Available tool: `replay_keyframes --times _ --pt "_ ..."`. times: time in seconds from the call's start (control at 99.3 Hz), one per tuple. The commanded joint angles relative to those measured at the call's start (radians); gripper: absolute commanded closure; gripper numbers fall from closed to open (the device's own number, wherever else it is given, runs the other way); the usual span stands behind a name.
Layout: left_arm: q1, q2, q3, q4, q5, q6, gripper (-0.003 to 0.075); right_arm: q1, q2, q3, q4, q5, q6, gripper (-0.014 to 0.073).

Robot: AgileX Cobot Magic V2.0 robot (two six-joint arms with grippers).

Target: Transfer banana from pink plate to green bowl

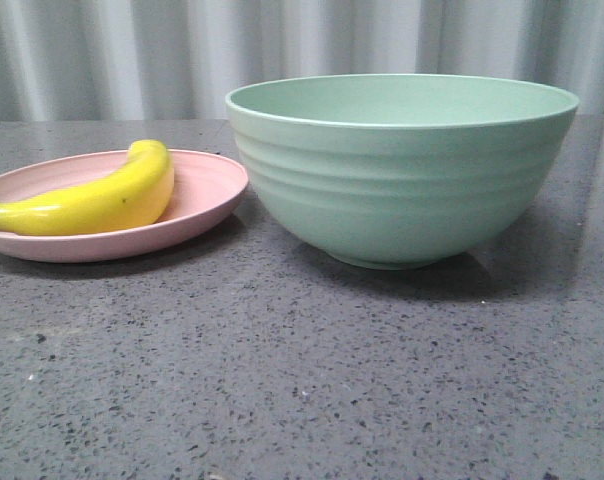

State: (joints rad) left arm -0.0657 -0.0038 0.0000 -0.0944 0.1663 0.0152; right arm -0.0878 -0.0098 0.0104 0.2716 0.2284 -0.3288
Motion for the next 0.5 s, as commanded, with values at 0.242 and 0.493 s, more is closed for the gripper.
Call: replay_keyframes --times 0.242,0.493 --pt "0.002 -0.023 0.010 -0.011 -0.093 -0.002 0.0741 -0.004 -0.024 0.020 -0.010 -0.095 -0.011 0.0665" --pt "0.002 -0.023 0.010 -0.011 -0.102 -0.002 0.0741 -0.004 -0.024 0.020 0.006 -0.095 -0.011 0.0665"
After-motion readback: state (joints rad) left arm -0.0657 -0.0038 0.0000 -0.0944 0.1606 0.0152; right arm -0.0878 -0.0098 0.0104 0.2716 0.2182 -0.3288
